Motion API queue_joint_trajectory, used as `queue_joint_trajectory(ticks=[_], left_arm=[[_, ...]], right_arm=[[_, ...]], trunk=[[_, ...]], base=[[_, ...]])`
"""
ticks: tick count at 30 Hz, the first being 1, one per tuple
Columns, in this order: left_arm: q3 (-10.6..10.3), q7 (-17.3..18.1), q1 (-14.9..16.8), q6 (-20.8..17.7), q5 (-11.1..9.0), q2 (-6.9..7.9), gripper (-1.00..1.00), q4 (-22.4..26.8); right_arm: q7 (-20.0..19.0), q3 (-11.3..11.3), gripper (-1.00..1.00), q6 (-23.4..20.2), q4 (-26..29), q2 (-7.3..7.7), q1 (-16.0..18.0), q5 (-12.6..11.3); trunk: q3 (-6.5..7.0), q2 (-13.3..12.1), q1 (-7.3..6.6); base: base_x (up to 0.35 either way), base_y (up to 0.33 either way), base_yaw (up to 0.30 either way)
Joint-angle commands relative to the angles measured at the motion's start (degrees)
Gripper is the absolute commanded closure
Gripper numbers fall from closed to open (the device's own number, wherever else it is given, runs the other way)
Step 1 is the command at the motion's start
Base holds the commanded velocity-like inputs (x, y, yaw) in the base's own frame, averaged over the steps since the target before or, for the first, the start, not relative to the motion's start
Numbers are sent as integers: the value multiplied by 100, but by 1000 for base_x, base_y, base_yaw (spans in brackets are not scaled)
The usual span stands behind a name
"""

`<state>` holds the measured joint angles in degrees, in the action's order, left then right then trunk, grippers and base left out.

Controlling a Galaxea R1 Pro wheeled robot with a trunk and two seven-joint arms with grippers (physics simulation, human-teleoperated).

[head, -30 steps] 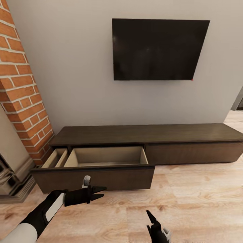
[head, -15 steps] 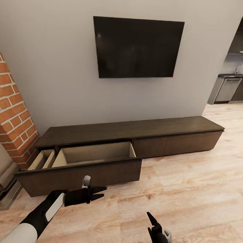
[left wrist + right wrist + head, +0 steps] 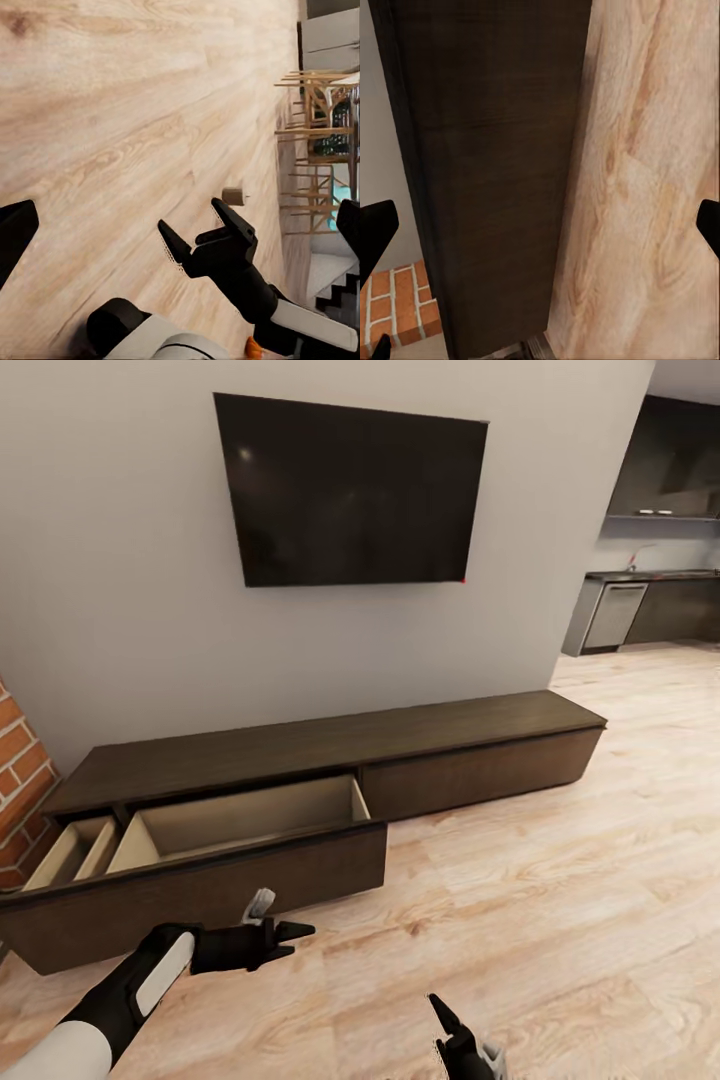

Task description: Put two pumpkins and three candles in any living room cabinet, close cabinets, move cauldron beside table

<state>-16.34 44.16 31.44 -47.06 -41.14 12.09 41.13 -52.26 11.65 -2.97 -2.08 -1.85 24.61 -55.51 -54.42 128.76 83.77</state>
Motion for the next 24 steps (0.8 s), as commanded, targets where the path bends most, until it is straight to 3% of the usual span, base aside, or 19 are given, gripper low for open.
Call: queue_joint_trajectory(ticks=[1, 6, 8, 12, 18, 24], left_arm=[[44, -317, 0, -31, -42, -7, -100, 2], [187, -1303, 1, -24, -52, -54, -100, 0], [209, -1807, 1, -20, -52, -88, -100, 2], [217, -2413, 3, -8, -52, -166, -100, 0], [222, -2993, 3, 27, -57, -261, -100, 6], [228, -3133, 3, 41, -61, -277, -100, 34]], right_arm=[[-30, 42, -100, 125, -21, 0, 9, 6], [-30, -32, -100, 442, -21, 0, 9, 13], [-24, -171, -100, 500, -21, 0, 9, 13], [-21, -444, -100, 643, -21, 0, 10, 14], [-21, -571, -100, 733, -27, 0, -20, 14], [-21, -590, -100, 744, -22, 0, -103, 9]], trunk=[[-10, 2, -1], [-35, 2, -1], [-44, 2, -1], [-61, 2, -1], [-83, 2, -1], [-102, 2, -1]], base=[[0, 0, -249], [0, 0, -249], [0, 0, -251], [0, 0, -254], [0, 0, -263], [0, 0, -269]])
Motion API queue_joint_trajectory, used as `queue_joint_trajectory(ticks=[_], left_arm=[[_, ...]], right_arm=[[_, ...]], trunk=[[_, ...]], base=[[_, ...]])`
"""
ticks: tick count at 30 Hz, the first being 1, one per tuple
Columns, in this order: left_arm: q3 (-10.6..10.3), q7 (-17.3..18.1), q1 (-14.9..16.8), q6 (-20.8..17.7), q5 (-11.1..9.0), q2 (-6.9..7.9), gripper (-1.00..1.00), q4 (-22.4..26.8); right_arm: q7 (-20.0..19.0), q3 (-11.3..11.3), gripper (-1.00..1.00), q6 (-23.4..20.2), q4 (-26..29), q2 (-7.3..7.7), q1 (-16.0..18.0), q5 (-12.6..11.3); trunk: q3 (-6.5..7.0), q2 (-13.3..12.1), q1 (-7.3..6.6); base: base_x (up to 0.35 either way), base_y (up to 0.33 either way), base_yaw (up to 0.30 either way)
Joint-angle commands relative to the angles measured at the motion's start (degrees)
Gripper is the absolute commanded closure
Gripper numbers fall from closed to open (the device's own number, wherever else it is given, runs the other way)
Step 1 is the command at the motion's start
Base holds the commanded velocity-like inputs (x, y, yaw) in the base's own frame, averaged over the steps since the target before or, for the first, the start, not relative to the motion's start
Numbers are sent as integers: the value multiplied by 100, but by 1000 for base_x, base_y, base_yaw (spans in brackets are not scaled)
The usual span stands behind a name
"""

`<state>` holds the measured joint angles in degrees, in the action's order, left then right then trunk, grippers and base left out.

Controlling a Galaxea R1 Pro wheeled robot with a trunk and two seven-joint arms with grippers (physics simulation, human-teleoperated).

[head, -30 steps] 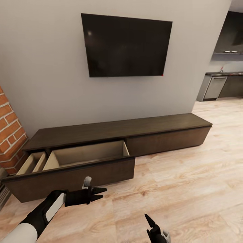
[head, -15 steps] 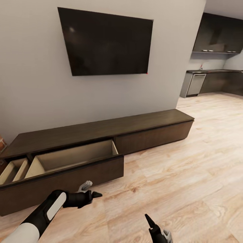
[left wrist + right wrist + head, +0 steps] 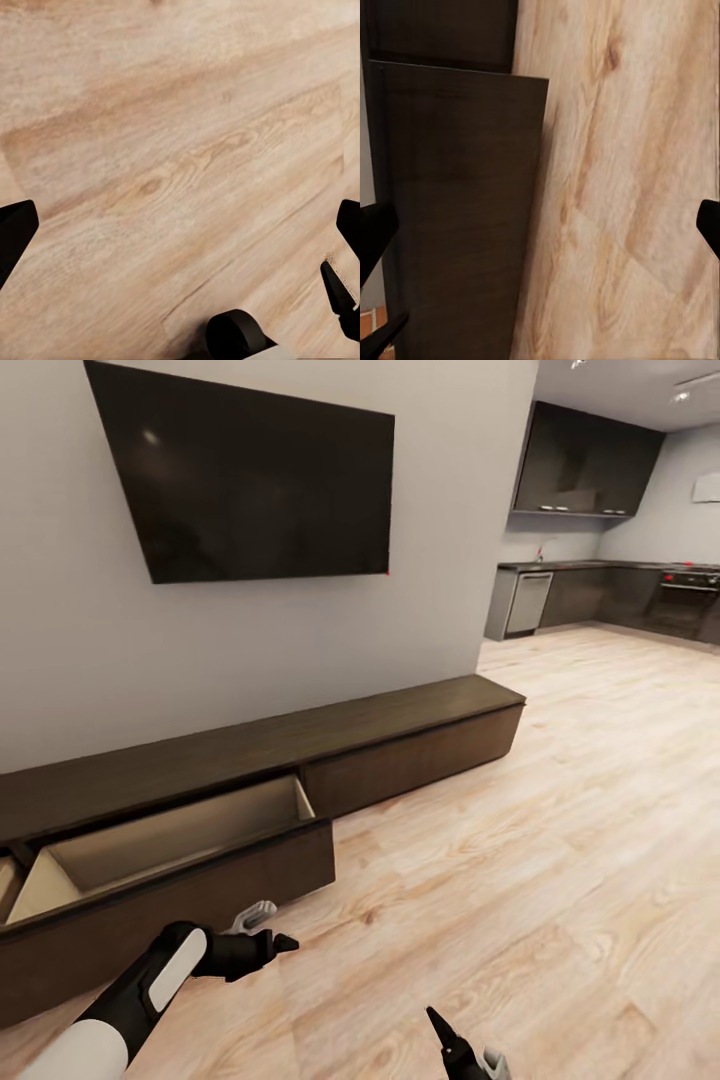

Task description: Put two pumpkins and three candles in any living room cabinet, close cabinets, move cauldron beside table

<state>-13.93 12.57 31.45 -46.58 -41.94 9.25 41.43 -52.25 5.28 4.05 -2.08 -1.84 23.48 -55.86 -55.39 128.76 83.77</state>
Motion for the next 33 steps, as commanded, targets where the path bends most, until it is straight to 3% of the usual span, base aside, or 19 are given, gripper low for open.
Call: queue_joint_trajectory(ticks=[1, 7, 13, 33], left_arm=[[-13, 20, 2, -5, 19, 3, -100, 8], [-13, 10, 2, -1, 27, -16, -100, 14], [-17, 1, 2, 8, 35, -38, -100, 15], [-22, 9, 2, 8, 28, -46, -100, 15]], right_arm=[[-22, 45, -100, 39, -21, -1, 5, 45], [-30, -24, -100, 33, -21, 20, -1, 125], [-30, -296, -100, 26, -21, 35, 1, 609], [-31, -326, -100, 26, -21, 32, -1, 664]], trunk=[[-8, 2, -1], [-24, 2, -1], [-28, 2, -1], [-28, 2, -1]], base=[[0, 0, -272], [0, 0, -279], [0, 0, -288], [0, 0, -289]])
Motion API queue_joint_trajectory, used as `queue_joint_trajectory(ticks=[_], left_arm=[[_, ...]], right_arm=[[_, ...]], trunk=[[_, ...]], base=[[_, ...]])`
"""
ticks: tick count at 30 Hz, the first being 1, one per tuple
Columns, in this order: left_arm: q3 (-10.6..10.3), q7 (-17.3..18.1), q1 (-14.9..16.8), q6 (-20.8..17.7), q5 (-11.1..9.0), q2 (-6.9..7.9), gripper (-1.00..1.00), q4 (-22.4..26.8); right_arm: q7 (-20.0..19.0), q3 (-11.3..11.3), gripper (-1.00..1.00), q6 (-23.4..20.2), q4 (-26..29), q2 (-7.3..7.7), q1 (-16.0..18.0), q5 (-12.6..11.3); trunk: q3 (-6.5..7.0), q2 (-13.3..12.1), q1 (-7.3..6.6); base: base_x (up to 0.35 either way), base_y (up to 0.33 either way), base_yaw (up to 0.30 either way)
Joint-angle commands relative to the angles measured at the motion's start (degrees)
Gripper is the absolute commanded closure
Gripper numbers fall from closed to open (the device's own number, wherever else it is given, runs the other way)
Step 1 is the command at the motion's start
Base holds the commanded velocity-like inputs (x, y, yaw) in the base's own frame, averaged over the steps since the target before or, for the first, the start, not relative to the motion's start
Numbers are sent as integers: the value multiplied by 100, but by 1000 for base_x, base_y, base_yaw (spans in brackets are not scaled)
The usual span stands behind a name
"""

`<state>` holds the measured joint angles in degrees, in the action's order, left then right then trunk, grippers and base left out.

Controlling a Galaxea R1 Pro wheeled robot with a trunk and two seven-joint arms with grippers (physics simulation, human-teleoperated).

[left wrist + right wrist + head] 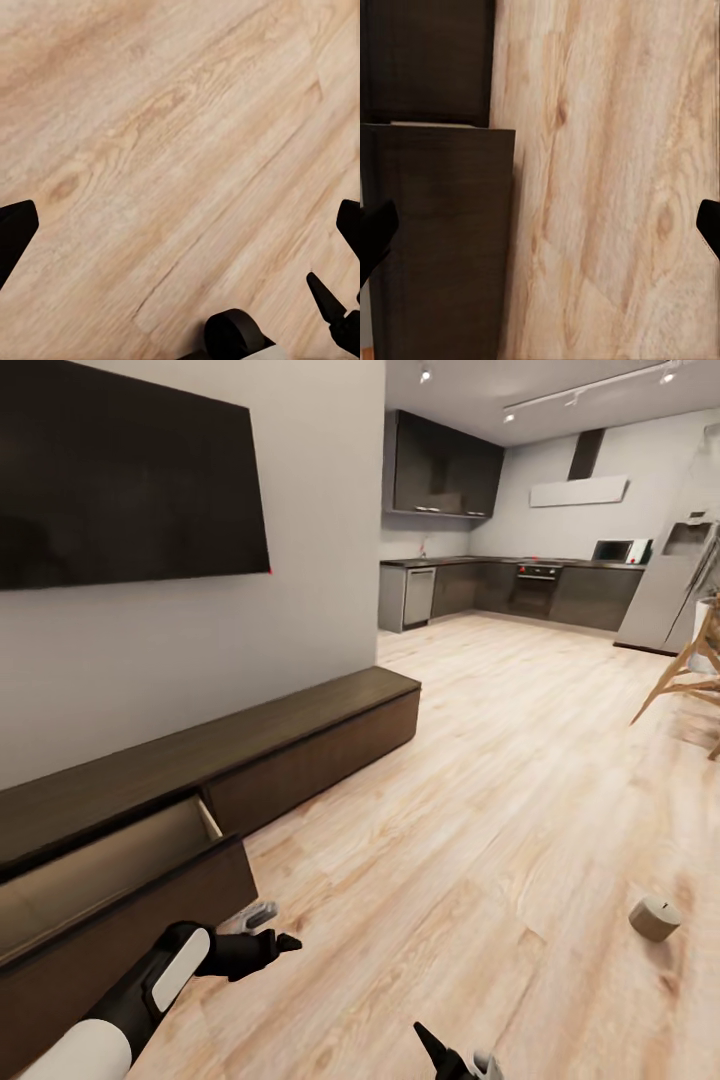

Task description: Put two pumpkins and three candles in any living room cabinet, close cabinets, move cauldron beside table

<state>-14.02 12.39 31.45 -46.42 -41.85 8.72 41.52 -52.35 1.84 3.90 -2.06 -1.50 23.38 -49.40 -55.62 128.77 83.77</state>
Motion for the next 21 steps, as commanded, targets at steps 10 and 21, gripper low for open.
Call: queue_joint_trajectory(ticks=[10, 21], left_arm=[[-13, 26, 2, -8, 20, 7, -100, 5], [-13, 26, 2, -4, 19, 7, -100, 5]], right_arm=[[-21, 11, -100, 41, -17, -6, 11, 21], [-29, 13, -100, 33, -22, 0, 11, 26]], trunk=[[-5, 2, -1], [-5, 2, -1]], base=[[0, 0, -289], [0, -56, -289]])
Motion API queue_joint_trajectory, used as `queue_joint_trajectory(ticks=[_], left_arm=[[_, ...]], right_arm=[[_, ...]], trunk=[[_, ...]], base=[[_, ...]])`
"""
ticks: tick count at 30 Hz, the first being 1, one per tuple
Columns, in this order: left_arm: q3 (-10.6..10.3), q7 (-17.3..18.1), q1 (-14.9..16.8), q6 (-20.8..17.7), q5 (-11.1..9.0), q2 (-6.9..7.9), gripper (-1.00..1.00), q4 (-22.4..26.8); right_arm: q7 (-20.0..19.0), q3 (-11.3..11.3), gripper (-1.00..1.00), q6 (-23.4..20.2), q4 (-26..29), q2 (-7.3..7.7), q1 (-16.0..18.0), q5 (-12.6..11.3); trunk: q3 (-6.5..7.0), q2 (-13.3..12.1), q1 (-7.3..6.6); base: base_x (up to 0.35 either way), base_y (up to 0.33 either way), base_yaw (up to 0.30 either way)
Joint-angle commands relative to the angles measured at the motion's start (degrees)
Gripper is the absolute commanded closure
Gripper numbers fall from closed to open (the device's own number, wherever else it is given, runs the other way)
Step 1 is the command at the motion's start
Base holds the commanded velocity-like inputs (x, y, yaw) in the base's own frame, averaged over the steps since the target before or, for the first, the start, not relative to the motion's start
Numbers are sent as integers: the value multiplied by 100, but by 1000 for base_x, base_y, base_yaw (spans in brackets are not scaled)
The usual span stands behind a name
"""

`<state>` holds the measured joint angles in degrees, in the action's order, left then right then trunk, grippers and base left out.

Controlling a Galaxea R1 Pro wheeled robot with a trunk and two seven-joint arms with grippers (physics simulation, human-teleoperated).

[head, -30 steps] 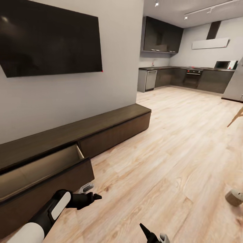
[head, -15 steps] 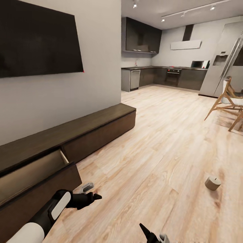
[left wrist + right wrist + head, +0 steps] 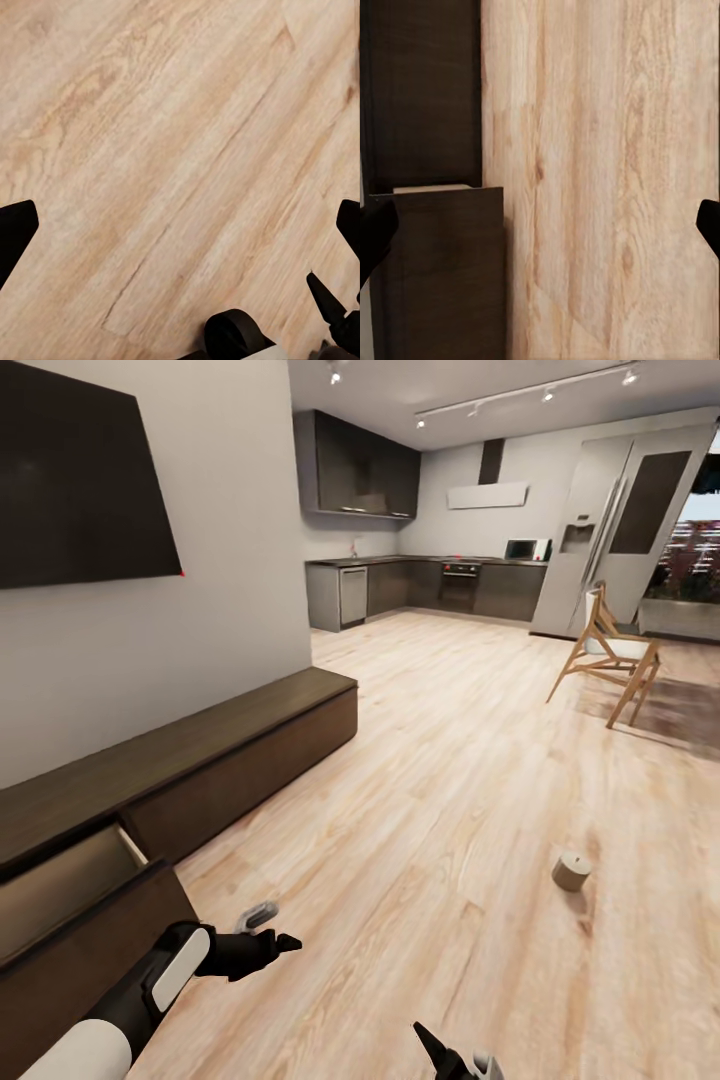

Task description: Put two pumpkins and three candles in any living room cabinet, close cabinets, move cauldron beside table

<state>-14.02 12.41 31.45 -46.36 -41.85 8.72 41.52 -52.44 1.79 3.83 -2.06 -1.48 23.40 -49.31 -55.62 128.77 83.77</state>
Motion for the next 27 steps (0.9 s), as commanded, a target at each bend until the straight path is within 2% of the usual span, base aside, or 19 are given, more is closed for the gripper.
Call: queue_joint_trajectory(ticks=[1, 16, 27], left_arm=[[-13, 25, 2, -9, 19, 7, -100, 6], [-13, 25, 2, -5, 22, 7, -100, 6], [-8, 25, 2, 4, 25, 7, -100, 6]], right_arm=[[-21, 18, -100, 39, -22, -2, 8, 18], [-47, 21, -100, 22, -22, 4, 11, 18], [-47, 23, -100, 21, -22, 7, 8, 18]], trunk=[[-5, 2, -1], [-5, 2, -1], [-5, 2, -1]], base=[[0, -97, -289], [33, -80, -289], [234, -2, -289]])
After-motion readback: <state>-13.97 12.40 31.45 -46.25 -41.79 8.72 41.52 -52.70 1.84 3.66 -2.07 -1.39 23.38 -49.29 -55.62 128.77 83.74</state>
